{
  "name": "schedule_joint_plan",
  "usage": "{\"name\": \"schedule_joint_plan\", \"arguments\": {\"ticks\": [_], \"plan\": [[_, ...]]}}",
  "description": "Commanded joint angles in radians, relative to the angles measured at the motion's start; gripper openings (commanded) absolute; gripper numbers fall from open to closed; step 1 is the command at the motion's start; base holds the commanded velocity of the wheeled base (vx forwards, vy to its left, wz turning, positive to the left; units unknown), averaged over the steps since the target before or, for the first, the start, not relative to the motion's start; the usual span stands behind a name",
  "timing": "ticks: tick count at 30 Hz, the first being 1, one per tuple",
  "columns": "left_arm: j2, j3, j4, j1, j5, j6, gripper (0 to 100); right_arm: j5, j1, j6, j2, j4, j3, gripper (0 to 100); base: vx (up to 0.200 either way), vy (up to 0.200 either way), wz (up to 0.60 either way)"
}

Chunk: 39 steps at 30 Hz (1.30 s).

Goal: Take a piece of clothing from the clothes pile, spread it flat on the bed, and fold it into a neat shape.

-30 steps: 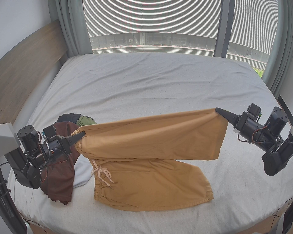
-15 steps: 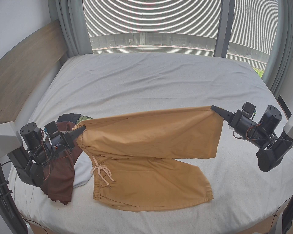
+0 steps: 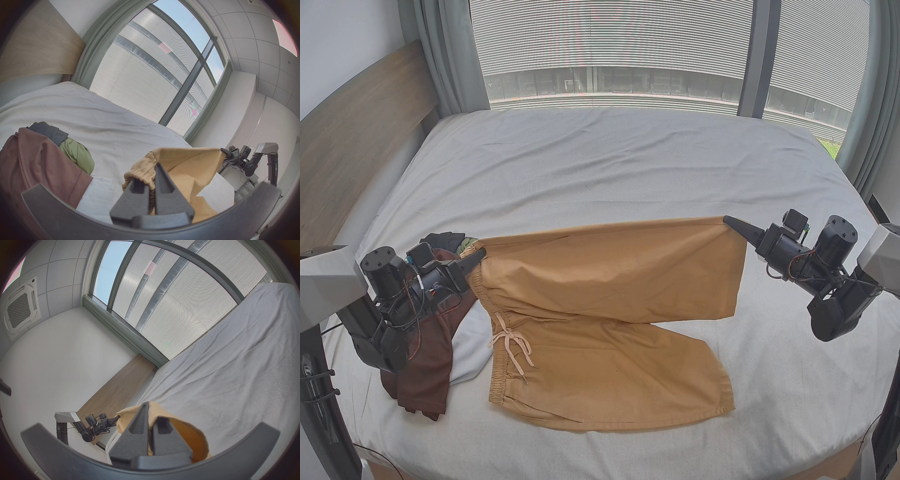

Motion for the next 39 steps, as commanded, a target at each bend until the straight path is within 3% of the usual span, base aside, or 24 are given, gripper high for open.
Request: {"name": "schedule_joint_plan", "arguments": {"ticks": [1,17,28,39], "plan": [[0.051,-0.051,-0.001,0.000,0.015,-0.003,0,0.000,-0.009,0.002,0.076,-0.001,-0.059,0,0.000,0.000,0.00],[0.178,-0.186,-0.001,-0.013,0.021,-0.006,0,-0.004,-0.018,0.005,0.240,-0.001,-0.231,0,0.000,0.000,0.00],[0.236,-0.308,0.001,-0.025,0.090,-0.089,0,-0.004,-0.023,0.003,0.316,0.061,-0.366,0,0.000,0.000,0.00],[0.298,-0.388,0.001,-0.027,0.097,-0.112,0,-0.004,-0.024,0.005,0.375,0.067,-0.435,0,0.000,0.000,0.00]]}}
